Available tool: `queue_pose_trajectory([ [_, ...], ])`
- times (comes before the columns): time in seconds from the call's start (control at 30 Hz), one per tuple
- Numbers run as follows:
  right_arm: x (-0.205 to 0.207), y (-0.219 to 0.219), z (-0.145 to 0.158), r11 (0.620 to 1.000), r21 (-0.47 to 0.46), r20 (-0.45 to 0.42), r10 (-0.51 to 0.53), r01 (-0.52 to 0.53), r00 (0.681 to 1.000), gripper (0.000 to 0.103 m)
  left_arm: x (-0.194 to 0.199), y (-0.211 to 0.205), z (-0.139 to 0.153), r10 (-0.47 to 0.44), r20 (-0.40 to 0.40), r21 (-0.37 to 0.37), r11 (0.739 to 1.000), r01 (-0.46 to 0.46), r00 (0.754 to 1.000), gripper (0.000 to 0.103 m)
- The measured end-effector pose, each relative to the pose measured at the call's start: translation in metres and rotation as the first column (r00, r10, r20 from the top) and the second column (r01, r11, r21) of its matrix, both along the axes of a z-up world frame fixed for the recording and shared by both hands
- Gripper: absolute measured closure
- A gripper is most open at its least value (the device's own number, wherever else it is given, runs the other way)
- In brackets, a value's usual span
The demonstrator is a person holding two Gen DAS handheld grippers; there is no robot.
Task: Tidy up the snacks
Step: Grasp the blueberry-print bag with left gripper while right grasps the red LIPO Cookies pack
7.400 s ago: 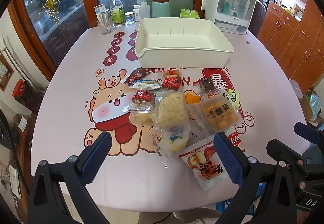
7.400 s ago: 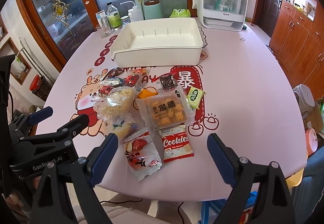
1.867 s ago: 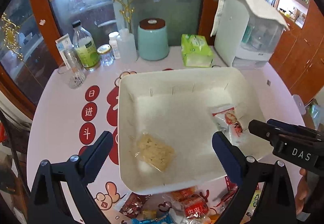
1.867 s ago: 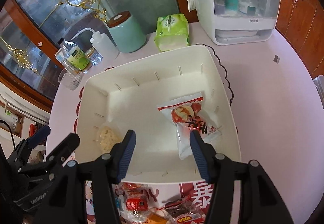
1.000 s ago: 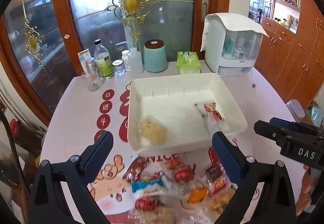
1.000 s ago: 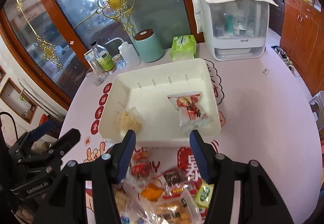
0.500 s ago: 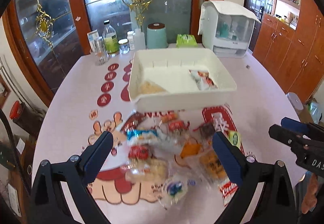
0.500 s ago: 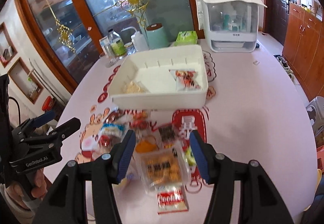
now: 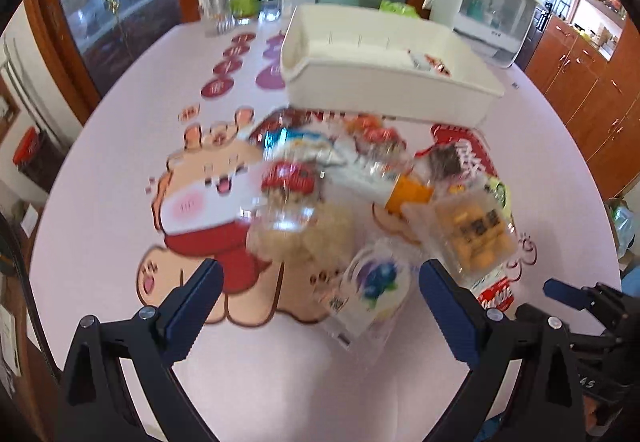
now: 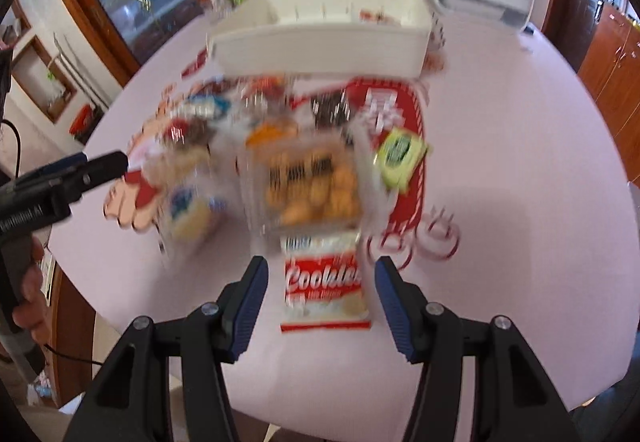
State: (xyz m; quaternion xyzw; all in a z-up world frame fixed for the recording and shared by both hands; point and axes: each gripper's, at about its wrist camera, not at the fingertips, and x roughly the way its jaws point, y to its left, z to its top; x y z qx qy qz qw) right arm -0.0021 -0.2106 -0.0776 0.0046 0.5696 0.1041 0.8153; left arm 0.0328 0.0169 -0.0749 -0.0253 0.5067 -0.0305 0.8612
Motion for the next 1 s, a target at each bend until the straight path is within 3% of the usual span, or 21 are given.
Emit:
queue_pose_trajectory([
  [0.2, -0.003, 0.005, -0.025, 1.0, -0.005, -0.046, 0.003, -0.003, 0.999, 0.047, 0.001, -0.006, -0.023, -0.045, -0.058, -0.07, 0.997, 0.041, 0.997, 0.005],
  [0.4, 0.002, 0.013, -0.041, 0.999, -0.044, -0.06, 0.015, -0.018, 0.998, 0.047, 0.008, -0.028, -0.045, -0.127, -0.09, -0.021, 0.992, 0.126, 0.988, 0.005],
  [0.8, 0.012, 0.019, -0.052, 0.994, -0.097, -0.064, 0.033, -0.04, 0.997, 0.043, 0.031, -0.048, -0.073, -0.163, -0.144, 0.037, 0.985, 0.17, 0.976, 0.006],
  [0.83, 0.014, 0.019, -0.054, 0.994, -0.098, -0.069, 0.033, -0.039, 0.997, 0.042, 0.032, -0.05, -0.075, -0.166, -0.149, 0.039, 0.984, 0.174, 0.975, 0.009],
  [0.9, 0.016, 0.019, -0.054, 0.994, -0.098, -0.061, 0.038, -0.044, 0.997, 0.041, 0.033, -0.051, -0.08, -0.173, -0.168, 0.037, 0.983, 0.182, 0.97, 0.025],
  [1.0, 0.016, 0.022, -0.054, 0.992, -0.115, -0.052, 0.053, -0.059, 0.997, 0.043, 0.033, -0.051, -0.089, -0.178, -0.207, 0.014, 0.983, 0.185, 0.962, 0.04],
])
